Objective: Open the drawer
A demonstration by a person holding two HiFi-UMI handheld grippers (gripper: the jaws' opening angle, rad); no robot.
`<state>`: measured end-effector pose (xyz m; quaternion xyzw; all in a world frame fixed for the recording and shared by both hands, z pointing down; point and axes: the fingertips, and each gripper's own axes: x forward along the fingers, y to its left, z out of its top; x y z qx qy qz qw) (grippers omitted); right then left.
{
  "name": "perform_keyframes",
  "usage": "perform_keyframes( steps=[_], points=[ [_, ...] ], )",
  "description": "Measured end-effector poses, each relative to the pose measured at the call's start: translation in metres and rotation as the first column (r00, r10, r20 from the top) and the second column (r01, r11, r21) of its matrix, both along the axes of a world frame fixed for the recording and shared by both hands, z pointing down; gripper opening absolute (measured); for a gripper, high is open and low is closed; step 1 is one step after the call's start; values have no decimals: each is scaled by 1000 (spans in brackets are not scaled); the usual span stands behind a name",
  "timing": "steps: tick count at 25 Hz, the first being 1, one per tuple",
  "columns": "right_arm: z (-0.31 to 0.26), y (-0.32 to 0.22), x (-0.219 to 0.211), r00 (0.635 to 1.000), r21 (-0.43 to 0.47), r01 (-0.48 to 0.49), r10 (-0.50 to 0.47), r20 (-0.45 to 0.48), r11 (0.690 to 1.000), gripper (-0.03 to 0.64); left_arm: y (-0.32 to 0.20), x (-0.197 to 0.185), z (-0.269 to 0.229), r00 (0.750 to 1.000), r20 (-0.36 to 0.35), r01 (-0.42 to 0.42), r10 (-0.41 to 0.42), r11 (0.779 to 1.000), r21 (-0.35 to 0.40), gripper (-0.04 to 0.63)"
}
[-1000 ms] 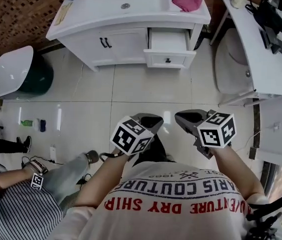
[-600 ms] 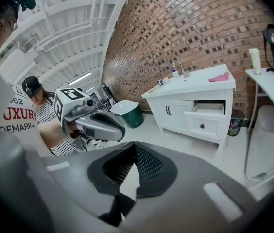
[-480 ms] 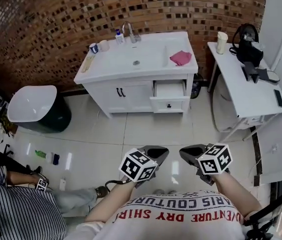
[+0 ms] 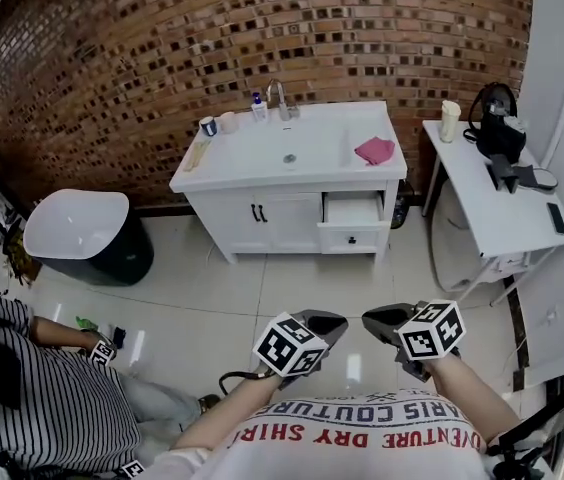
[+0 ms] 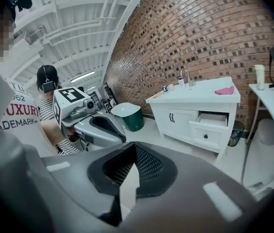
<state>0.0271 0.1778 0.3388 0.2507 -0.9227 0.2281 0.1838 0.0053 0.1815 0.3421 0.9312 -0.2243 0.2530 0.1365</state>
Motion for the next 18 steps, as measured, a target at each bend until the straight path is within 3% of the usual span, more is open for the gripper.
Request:
perform_keyframes(
  steps=[10,18],
  points=[
    [1,-1,-16,1000,-4,12,-12,-24,1000,6,2,-7,7,999,22,-34,34,999,5,-5],
    [9,-18,-28,1000,-19,4,-4,-25,1000,6,-13,-21,9,1000,0,-30,30,999,-12,-5]
  ],
)
